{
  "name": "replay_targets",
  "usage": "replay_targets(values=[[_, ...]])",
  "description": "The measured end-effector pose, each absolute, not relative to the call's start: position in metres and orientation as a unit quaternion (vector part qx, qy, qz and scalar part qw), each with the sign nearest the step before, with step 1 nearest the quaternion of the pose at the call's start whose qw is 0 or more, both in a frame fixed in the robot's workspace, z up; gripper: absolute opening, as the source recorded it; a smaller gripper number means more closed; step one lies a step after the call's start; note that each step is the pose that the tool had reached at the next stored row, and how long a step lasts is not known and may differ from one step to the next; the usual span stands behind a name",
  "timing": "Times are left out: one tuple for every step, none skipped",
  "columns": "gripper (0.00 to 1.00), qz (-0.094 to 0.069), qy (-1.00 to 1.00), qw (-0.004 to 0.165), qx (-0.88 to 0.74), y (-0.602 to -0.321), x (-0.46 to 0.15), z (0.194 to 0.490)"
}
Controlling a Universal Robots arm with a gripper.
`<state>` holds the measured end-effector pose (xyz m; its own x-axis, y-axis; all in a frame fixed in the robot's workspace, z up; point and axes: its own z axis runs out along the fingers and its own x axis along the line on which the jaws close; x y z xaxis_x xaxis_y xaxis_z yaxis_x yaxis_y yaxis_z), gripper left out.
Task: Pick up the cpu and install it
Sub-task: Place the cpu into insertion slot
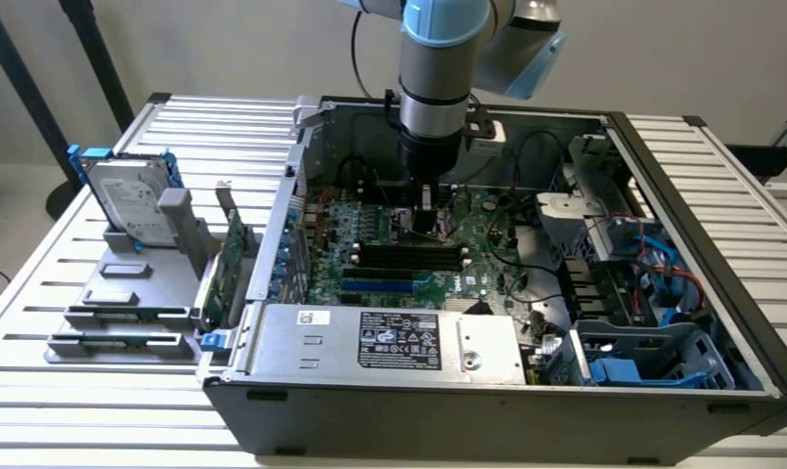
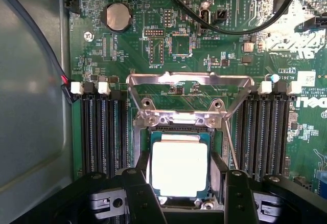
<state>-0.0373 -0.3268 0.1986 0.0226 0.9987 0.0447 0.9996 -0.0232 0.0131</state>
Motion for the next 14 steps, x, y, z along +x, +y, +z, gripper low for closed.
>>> replay_targets(values=[[0.55,-0.02,-0.699,0.011,-0.715,-0.3268,-0.0373,0.1985],[0.55,-0.02,-0.699,0.011,-0.715,-0.3268,-0.0373,0.1985],[0.55,-0.02,-0.699,0.011,-0.715,-0.3268,-0.0373,0.1985],[0.55,-0.019,-0.699,0.011,-0.715,-0.3268,-0.0367,0.198],[0.55,-0.019,-0.699,0.011,-0.715,-0.3268,-0.0367,0.1976],[0.55,-0.019,-0.699,0.011,-0.715,-0.3268,-0.0367,0.1976],[0.55,-0.019,-0.699,0.011,-0.714,-0.3268,-0.0368,0.1976],[0.55,-0.019,-0.7,0.011,-0.714,-0.3268,-0.037,0.1976],[0.55,-0.019,-0.7,0.011,-0.714,-0.3268,-0.0371,0.1976],[0.55,-0.019,-0.7,0.011,-0.714,-0.3268,-0.0372,0.1976],[0.55,-0.019,-0.7,0.011,-0.714,-0.3268,-0.0372,0.1976],[0.55,-0.019,-0.7,0.011,-0.714,-0.3268,-0.0372,0.1975],[0.55,-0.019,-0.7,0.011,-0.714,-0.3268,-0.0372,0.1976],[0.55,-0.019,-0.7,0.011,-0.714,-0.3268,-0.0372,0.1975]])
